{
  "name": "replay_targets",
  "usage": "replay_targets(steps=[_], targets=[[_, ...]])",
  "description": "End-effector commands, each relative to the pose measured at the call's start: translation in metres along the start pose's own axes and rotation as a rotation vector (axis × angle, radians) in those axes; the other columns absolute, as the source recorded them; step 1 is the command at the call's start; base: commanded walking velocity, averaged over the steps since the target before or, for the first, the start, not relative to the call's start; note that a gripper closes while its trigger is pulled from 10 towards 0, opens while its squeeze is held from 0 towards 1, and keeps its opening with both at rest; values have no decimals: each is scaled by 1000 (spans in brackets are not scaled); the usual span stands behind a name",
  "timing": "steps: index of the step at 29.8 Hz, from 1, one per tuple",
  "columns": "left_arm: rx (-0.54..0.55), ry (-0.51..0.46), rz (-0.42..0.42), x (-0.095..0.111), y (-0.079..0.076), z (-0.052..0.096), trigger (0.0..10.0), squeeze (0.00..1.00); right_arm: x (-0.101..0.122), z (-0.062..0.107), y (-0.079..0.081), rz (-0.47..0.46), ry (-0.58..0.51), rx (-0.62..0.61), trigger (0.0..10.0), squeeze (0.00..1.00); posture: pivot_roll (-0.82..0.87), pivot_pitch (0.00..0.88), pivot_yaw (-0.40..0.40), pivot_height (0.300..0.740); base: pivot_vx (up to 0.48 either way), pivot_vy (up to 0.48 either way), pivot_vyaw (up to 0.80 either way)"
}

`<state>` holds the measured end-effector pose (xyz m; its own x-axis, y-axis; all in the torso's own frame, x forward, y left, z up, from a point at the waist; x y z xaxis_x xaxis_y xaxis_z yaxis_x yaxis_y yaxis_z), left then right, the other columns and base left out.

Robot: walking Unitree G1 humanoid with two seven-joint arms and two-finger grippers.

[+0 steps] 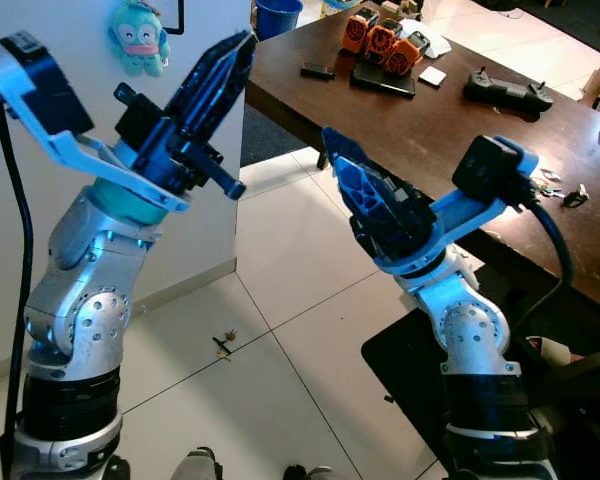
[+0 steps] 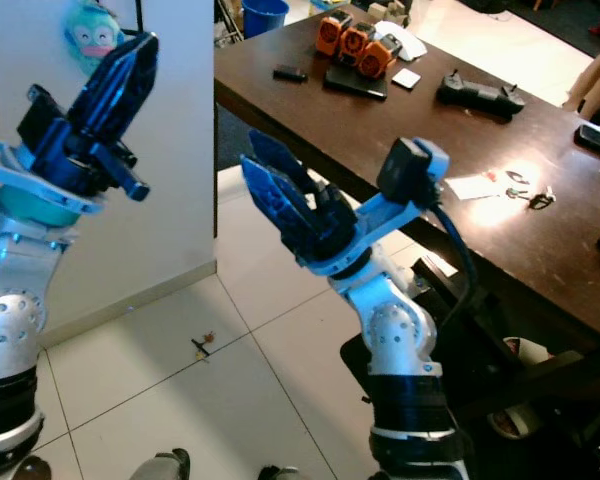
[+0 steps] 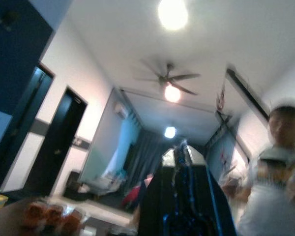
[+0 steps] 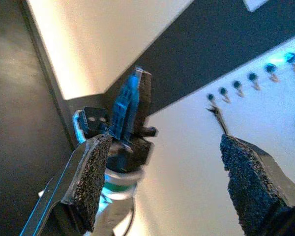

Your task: Hang keys on a hook

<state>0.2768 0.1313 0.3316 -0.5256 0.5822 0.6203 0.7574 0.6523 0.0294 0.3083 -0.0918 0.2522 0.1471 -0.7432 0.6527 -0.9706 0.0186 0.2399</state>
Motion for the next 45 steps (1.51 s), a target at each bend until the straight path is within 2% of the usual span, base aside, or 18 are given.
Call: replay_targets(steps=[1,3,5,6,10,11,14,17,19,20,25,27,28,31,34,35,39,45], targets=[[-7,-34,55,2,-4,1,10000,0,5,1,-4,32,2,-33,10000,827,168,92,-78,740,0,0,0],[-19,-23,118,-5,-7,5,10000,0,5,6,-19,79,20,-153,10000,365,158,84,-82,740,0,0,0],[-29,19,114,-13,-7,10,10000,0,4,9,-26,102,31,-215,10000,365,158,84,-82,740,0,0,0],[-19,120,89,-31,-4,23,10000,0,2,18,-37,129,53,-310,10000,0,132,73,-80,740,0,0,0],[-14,191,73,-43,-2,32,10000,0,2,24,-44,147,68,-372,10000,0,132,73,-80,740,0,0,0],[14,356,77,-73,2,63,10000,0,4,48,-60,179,82,-548,10000,0,99,71,-68,740,0,0,0],[29,469,91,-92,3,87,10000,0,6,66,-69,201,90,-667,10000,0,91,72,-64,740,0,0,0],[183,698,184,-127,13,161,10000,0,24,153,-81,255,42,-1091,10000,0,51,74,-37,740,0,0,0],[183,698,184,-127,13,161,10000,0,24,153,-81,255,42,-1091,10000,0,51,74,-37,740,0,0,0],[260,784,210,-136,18,190,10000,0,34,198,-75,277,-4,-1281,10000,0,44,73,-25,740,0,0,0],[375,890,220,-144,26,227,10000,0,35,250,-60,288,-24,-1494,10000,0,43,75,-14,740,0,0,-640],[503,997,222,-147,30,267,10000,0,29,295,-39,281,-20,-1682,10000,0,43,72,-15,740,0,0,-800],[503,997,222,-147,30,267,10000,0,29,295,-39,281,-20,-1682,10000,0,43,72,-15,740,0,0,-800],[686,1099,227,-146,27,315,10000,0,13,339,-12,246,1,-1886,10000,0,48,62,-16,740,0,0,-800],[750,1132,225,-144,25,330,10000,0,7,351,-2,230,11,-1945,10000,0,50,62,-16,740,0,0,-800],[945,1240,228,-138,11,373,10000,0,-20,378,24,159,67,-2096,10000,0,57,64,-14,740,0,0,0],[1107,1336,244,-132,-9,407,10000,0,-59,392,47,60,196,-2173,10000,0,63,67,-13,740,0,0,0],[1220,1387,240,-129,-23,426,10000,0,-109,397,72,-74,431,-2196,10000,0,85,70,-12,740,0,0,0]])
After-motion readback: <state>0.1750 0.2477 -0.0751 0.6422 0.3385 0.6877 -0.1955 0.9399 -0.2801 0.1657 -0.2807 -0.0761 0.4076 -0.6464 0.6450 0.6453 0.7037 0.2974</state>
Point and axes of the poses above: a point about 5 cm out from each wrist's last joint towards the gripper, its own z axis pointing back from the gripper into the wrist, its own x axis along the axis of the wrist's last joint, y = z × x, the point moved 1 cm from there along -z, pointing out of the wrist towards the gripper, and after that the axes turned 4 degrees about -z, right-handed, at the moved point
